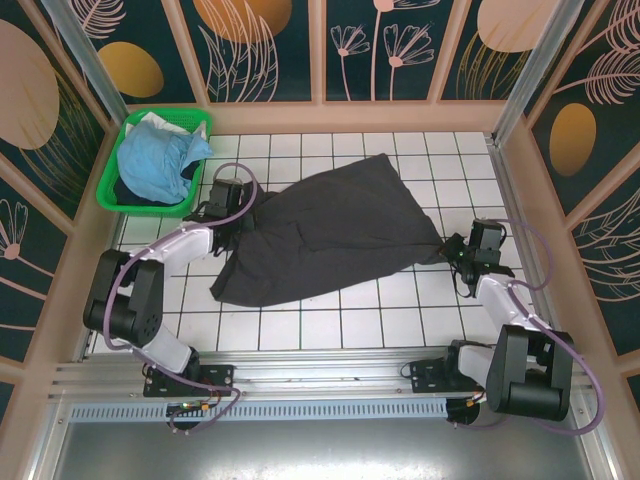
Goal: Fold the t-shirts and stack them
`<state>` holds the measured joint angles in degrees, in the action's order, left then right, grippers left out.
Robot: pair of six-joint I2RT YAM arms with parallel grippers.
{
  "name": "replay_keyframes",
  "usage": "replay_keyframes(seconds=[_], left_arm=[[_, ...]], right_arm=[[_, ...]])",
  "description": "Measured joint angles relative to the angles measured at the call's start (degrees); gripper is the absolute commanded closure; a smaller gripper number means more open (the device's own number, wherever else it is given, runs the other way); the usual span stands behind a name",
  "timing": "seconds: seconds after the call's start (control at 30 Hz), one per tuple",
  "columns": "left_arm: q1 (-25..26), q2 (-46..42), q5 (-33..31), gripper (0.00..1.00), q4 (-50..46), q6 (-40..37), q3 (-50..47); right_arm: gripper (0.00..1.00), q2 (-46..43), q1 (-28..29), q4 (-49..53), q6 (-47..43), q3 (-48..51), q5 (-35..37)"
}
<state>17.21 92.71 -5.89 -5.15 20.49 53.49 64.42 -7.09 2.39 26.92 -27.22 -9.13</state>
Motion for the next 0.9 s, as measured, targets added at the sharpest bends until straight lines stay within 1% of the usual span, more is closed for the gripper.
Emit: replay_keyframes(seconds=[0.17, 0.23, 0.27, 0.3, 0.37, 0.4, 0.43, 0.47, 0.6, 0.63, 0.73, 0.77, 0.83, 0.9], left_arm=[[0.00, 1.60, 1.09, 0.85, -1.75, -1.05, 3.65], [0.00, 1.57, 1.16, 0.90, -1.75, -1.42, 4.61], [0.00, 1.57, 1.20, 0.88, -1.79, -1.68, 4.79], [0.00, 1.57, 1.33, 0.81, -2.05, -1.84, 4.85], [0.00, 1.60, 1.31, 0.63, -3.04, -1.99, 4.87], [0.00, 1.60, 1.22, 0.59, -3.56, -2.10, 4.87], [0.00, 1.60, 1.18, 0.58, -4.00, -2.03, 4.90], [0.00, 1.70, 1.05, 0.60, -4.50, -2.10, 4.92], [0.00, 2.97, 0.98, 0.78, -5.55, -2.34, 4.98], [0.00, 3.37, 1.14, 0.81, -5.66, -2.34, 5.01], [0.00, 4.07, 1.77, 0.82, -5.84, -2.23, 5.01], [0.00, 4.09, 2.10, 0.84, -5.81, -2.23, 5.01], [0.00, 4.09, 2.47, 0.92, -5.79, -2.32, 5.01], [0.00, 4.09, 2.62, 0.93, -5.84, -2.21, 5.01]], right_arm=[[1.00, -0.17, 0.00, -0.02, 0.00, 0.07, -0.02], [1.00, -0.17, 0.00, -0.02, 0.00, 0.28, -0.02], [1.00, -0.17, 0.00, 0.00, 0.00, 0.37, 0.00], [1.00, -0.17, 0.00, 0.04, 0.00, 0.42, 0.00], [1.00, -0.17, 0.00, 0.02, 0.00, 0.42, 0.00], [1.00, -0.17, 0.00, 0.02, -0.02, 0.42, -0.02], [1.00, -0.17, 0.00, 0.02, -0.02, 0.42, -0.02], [1.00, -0.17, 0.00, 0.02, 0.00, 0.42, -0.02], [1.00, -0.17, 0.00, 0.00, 0.00, 0.42, -0.02], [1.00, -0.17, 0.00, 0.00, -0.02, 0.42, -0.02], [1.00, -0.17, 0.00, 0.00, -0.02, 0.42, -0.02], [1.00, -0.17, 0.00, 0.00, -0.02, 0.44, -0.02], [1.00, -0.17, 0.00, 0.00, -0.02, 0.46, -0.02], [1.00, -0.17, 0.00, 0.00, -0.02, 0.50, -0.02]])
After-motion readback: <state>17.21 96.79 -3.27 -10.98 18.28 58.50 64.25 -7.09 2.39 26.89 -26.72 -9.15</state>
